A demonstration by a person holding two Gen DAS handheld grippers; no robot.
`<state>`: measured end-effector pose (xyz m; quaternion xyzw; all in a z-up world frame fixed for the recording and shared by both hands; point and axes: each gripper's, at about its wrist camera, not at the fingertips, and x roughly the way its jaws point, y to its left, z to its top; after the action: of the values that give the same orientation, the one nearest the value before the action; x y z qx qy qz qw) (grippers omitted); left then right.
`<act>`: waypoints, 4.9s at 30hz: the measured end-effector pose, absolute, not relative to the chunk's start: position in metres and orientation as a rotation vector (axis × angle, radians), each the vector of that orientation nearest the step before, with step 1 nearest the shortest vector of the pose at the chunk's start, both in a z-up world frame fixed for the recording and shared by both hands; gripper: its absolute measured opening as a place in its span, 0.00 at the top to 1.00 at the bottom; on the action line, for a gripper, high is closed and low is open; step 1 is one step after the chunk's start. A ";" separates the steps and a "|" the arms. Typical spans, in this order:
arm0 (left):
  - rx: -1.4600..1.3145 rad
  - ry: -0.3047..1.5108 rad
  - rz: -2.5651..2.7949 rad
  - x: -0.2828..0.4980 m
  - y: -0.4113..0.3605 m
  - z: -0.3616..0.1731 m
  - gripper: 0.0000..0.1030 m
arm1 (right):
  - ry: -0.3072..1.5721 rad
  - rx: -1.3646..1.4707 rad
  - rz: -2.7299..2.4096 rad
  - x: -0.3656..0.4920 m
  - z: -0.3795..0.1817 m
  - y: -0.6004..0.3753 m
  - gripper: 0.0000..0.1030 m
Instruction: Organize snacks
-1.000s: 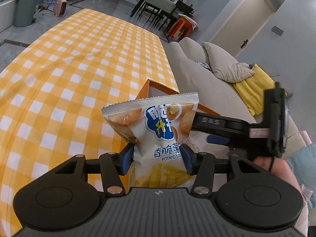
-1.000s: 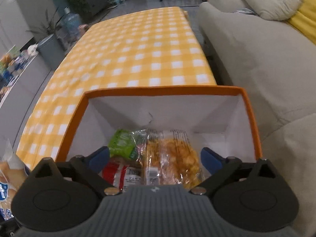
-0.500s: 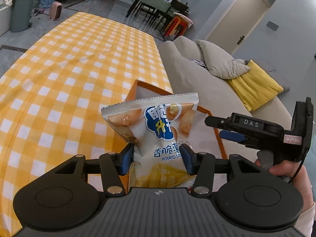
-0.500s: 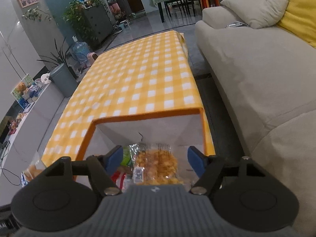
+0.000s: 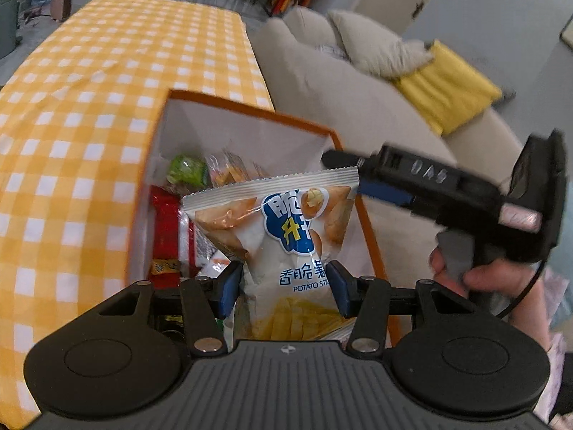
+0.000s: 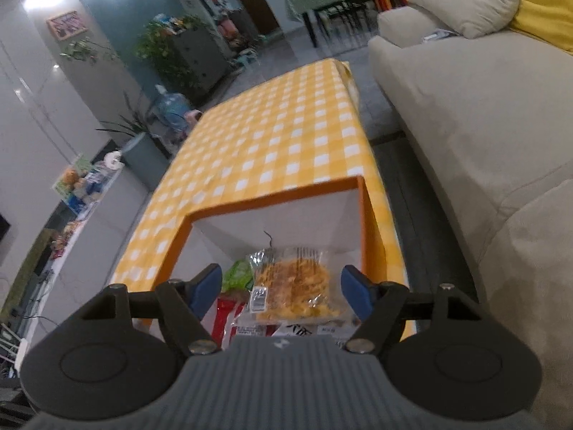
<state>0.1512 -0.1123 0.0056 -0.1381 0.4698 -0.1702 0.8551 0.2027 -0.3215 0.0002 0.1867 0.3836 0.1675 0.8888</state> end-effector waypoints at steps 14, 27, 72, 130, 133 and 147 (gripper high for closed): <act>-0.152 1.168 -0.284 0.195 -0.168 -0.051 0.26 | 0.757 0.526 0.350 0.212 -0.009 -0.370 0.30; -0.170 1.057 -0.233 0.178 -0.138 -0.006 0.18 | 0.741 0.519 0.354 0.205 -0.003 -0.373 0.31; -0.349 1.056 -0.101 0.134 0.010 -0.005 0.18 | 1.097 0.190 0.311 0.255 -0.008 -0.232 0.91; -0.045 1.053 -0.059 0.052 -0.086 0.077 0.05 | 1.171 0.197 0.061 0.021 0.069 -0.248 0.03; -0.045 1.066 -0.062 0.053 -0.087 0.074 0.05 | 1.171 0.167 0.040 0.021 0.068 -0.247 0.03; -0.029 1.081 -0.047 0.055 -0.090 0.068 0.05 | 1.176 0.148 0.036 0.019 0.066 -0.246 0.03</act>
<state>0.0546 -0.0904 0.0684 -0.0137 0.5144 -0.0224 0.8571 0.0193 -0.2463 0.0662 0.0699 0.5541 0.0168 0.8293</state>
